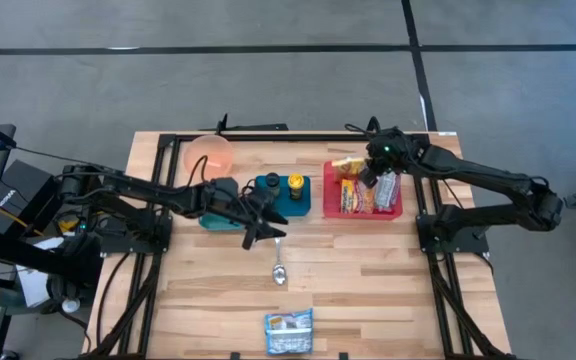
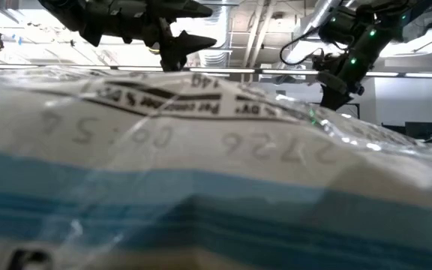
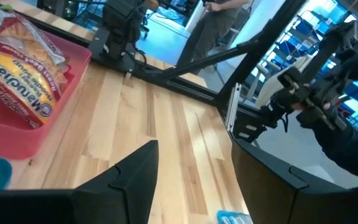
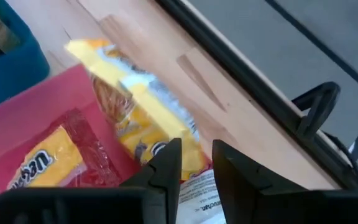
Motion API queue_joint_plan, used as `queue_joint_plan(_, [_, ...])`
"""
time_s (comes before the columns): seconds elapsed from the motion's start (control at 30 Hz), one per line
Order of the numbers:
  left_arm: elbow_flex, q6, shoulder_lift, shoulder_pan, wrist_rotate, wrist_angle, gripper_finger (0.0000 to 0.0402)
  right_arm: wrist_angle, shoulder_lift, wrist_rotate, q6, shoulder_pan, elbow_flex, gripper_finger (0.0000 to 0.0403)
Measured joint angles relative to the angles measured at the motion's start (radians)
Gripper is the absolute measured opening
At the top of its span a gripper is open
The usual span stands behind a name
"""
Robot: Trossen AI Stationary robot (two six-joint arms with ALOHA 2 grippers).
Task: Pick & Place Food Item
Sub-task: Put the yellow noodle pack into the pink bin, then put the silver spoon into the green bin
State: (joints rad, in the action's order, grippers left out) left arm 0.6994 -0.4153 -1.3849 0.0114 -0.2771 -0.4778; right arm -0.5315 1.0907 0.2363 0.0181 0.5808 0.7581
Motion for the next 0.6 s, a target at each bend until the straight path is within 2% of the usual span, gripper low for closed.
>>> queue_joint_plan(0.27, [0.000, 0.050, 0.000, -0.046, 0.000, 0.043, 0.0199, -0.019, -0.117, 0.000, 0.014, 0.000, 0.021, 0.0083])
queue_joint_plan(0.47, [0.000, 0.152, 0.000, -0.093, 0.001, 0.052, 0.0199, -0.043, -0.198, 0.000, 0.108, -0.001, 0.021, 0.0083])
queue_joint_plan(0.6, [0.000, 0.147, 0.000, -0.131, 0.075, 0.053, 0.0199, -0.051, -0.231, -0.002, 0.171, -0.010, 0.021, 0.0083])
